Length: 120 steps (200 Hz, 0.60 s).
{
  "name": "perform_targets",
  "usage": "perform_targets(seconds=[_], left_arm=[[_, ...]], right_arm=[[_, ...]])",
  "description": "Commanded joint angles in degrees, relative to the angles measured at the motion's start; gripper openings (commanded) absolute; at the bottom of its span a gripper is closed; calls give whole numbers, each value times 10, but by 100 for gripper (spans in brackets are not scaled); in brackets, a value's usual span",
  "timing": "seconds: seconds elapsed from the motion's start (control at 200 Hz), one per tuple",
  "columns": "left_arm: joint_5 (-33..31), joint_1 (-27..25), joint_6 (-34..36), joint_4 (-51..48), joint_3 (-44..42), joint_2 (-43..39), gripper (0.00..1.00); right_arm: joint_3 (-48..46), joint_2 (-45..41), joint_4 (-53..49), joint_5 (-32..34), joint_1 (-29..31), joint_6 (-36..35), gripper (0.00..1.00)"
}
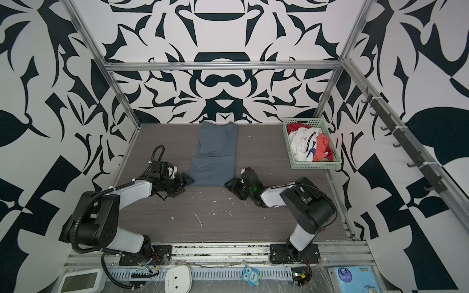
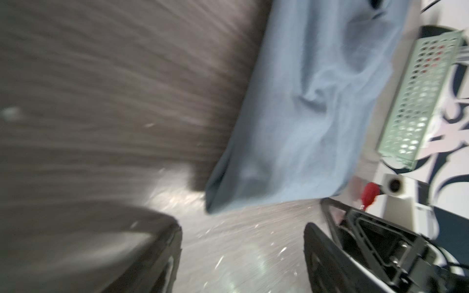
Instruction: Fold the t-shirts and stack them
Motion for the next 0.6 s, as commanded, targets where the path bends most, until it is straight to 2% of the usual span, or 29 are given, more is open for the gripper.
perform_targets(seconds=[0.0,0.075,0.165,0.305,0.595], left_arm=[[-13,1,-36,37,-38,53,70],[-20,1,-41,43,-41,58,67],[-24,1,-42,41,-47,49,66],[-25,1,-45,40,-52,42,64],[-9,1,-79,115,-74,70,48]], right_arm=[[-61,106,146,7,3,109,57],[-87,146,243,21,3,144,56],[-111,157,269,39,3,153,56],[-98,120,158,43,8,121,55],[-78,31,-32,95,12,66,50]])
